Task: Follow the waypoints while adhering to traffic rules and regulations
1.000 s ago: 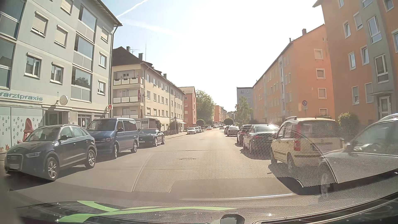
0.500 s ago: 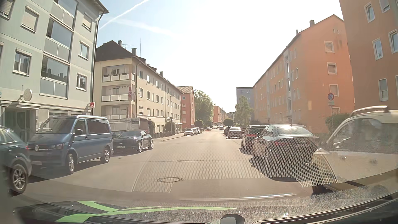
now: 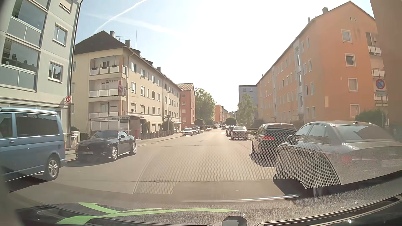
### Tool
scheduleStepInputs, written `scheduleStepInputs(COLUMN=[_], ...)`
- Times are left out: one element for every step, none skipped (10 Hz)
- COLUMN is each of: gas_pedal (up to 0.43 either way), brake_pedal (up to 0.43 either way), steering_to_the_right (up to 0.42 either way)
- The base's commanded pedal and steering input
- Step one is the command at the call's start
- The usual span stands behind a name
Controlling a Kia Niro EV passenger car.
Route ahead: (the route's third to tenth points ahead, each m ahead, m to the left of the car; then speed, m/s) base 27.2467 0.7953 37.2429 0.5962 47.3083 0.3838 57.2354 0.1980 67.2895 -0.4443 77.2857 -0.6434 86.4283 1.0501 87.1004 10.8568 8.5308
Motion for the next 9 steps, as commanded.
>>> scheduleStepInputs(gas_pedal=[0.067, 0.039, 0.0, 0.0, 0.0, 0.0, 0.0, 0.0, 0.0], brake_pedal=[0.0, 0.0, 0.0, 0.0, 0.0, 0.0, 0.0, 0.0, 0.0], steering_to_the_right=[0.0, -0.001, 0.0, -0.001, -0.001, -0.002, -0.003, -0.004, -0.005])
